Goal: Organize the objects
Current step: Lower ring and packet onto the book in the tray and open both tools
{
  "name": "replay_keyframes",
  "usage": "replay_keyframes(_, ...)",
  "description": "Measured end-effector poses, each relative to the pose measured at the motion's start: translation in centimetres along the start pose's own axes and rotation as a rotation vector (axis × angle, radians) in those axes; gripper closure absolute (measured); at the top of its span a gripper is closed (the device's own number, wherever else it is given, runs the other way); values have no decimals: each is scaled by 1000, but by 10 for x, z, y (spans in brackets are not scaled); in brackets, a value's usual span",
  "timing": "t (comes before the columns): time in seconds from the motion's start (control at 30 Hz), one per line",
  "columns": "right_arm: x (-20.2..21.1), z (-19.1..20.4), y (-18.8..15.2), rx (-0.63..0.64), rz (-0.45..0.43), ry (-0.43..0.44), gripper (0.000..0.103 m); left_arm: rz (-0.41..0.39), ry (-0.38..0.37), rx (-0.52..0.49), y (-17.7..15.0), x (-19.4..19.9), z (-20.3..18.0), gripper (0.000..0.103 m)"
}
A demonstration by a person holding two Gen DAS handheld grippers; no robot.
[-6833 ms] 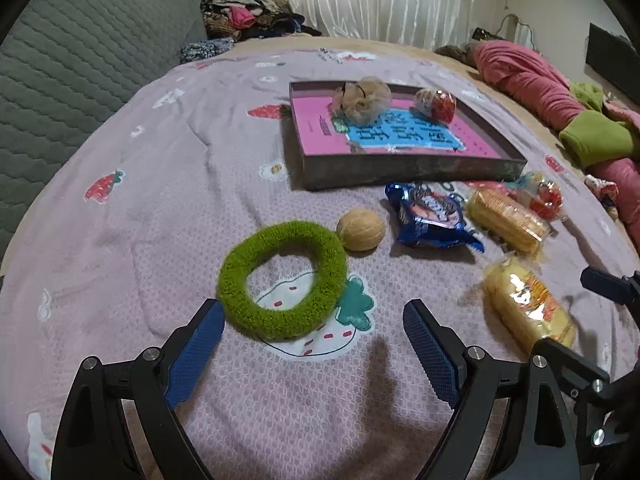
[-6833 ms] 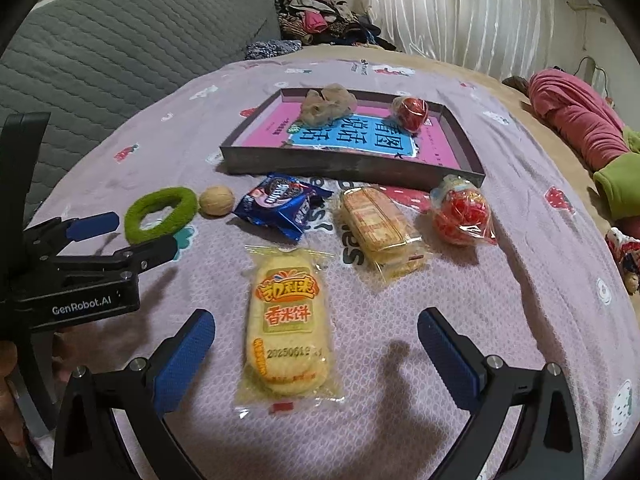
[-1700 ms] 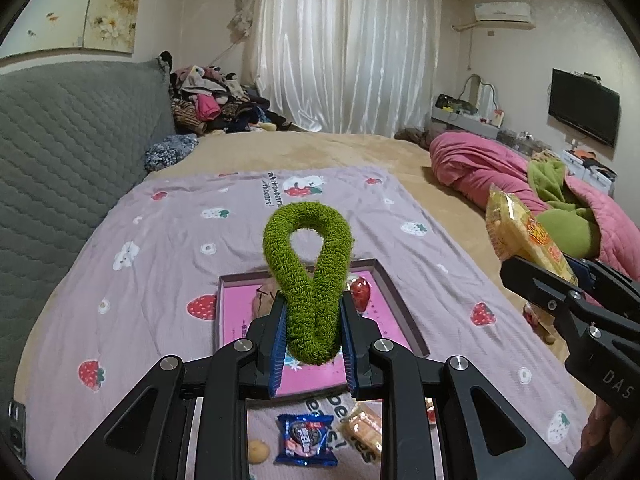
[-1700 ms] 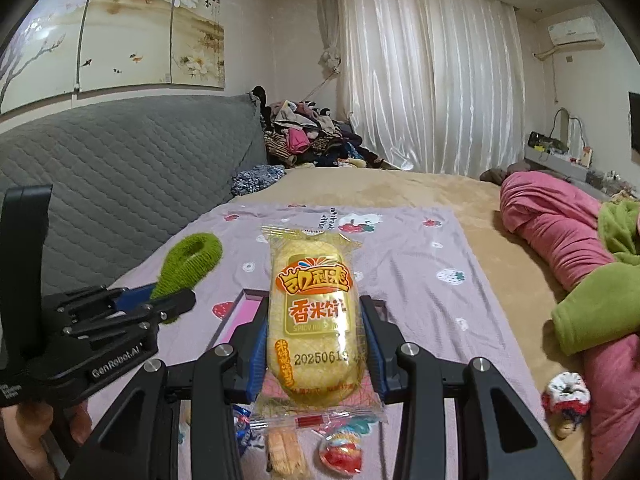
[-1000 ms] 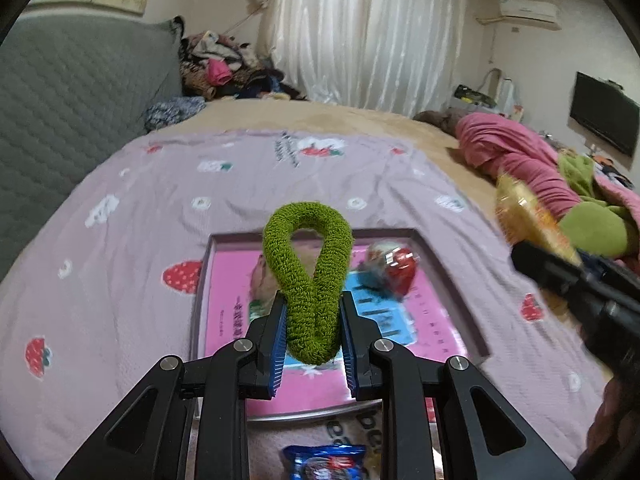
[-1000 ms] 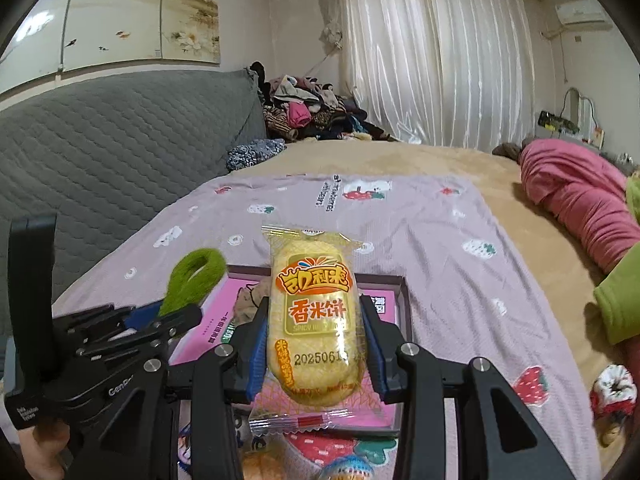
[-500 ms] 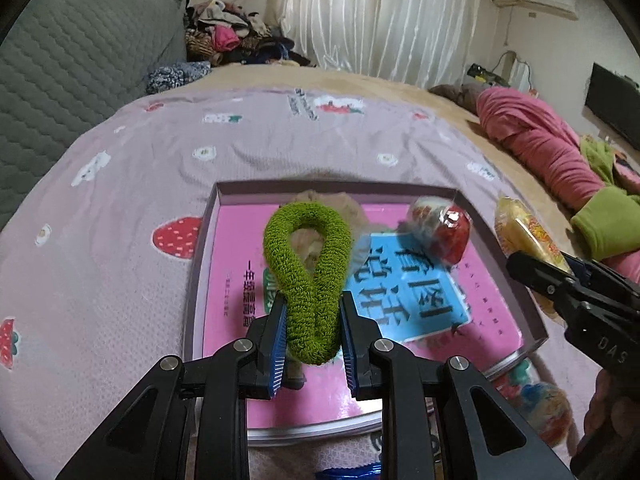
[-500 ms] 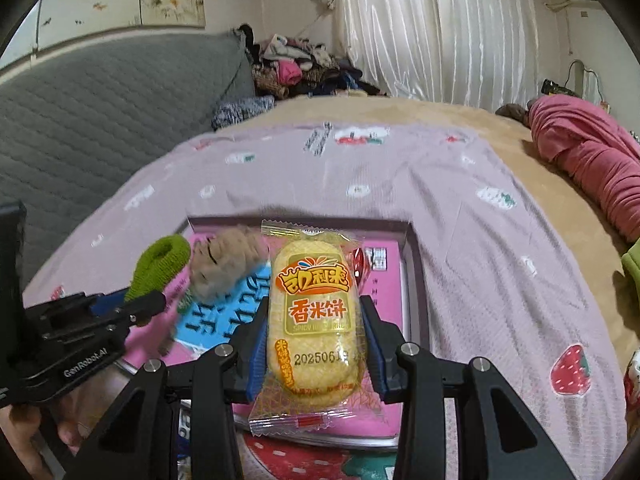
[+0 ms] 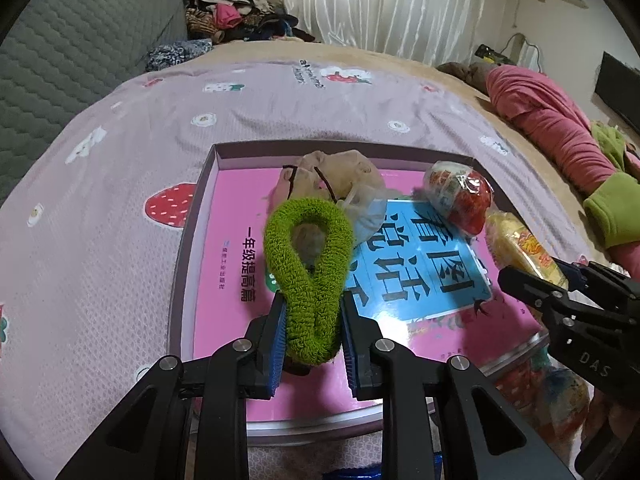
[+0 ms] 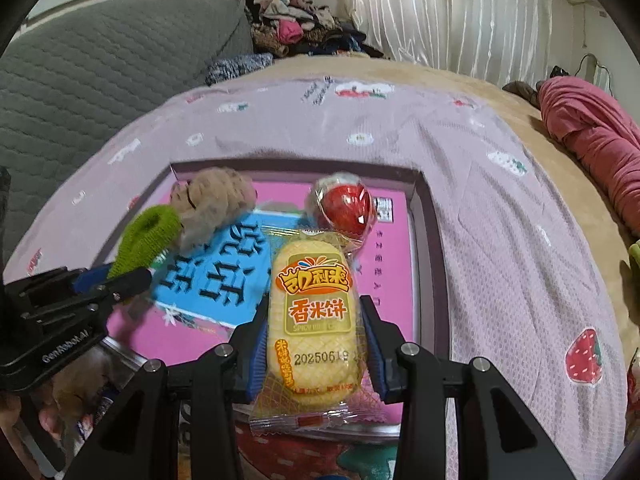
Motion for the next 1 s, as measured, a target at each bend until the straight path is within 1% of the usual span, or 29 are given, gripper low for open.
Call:
replay_keyframes(0.23,-12,-4,-7,11,64,-32,61,39,-7,15,-5,-6,2,78)
replay_keyframes(0.43,-21,-3,-14,32,113,-35,61,75,-23,30,-10,-12,2,78)
replay_keyframes(0.8,-23,-4,-14,26,124,-35,61,79,-28,31,-11,-14,0,73)
replay_keyframes(1.0,-22,-3,-14,27,126,-28,59,82,-25,27,-11,-13,-1,68)
Point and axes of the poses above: each gripper's, at about its wrist camera, not at the fingertips, and x roughly against the way its jaws point, z to its left, y to its top, the point moved 4 cm from there along -x, roughly the way its jaws point, and after that the axes turned 15 degrees about -y, right-handed, at the moved point
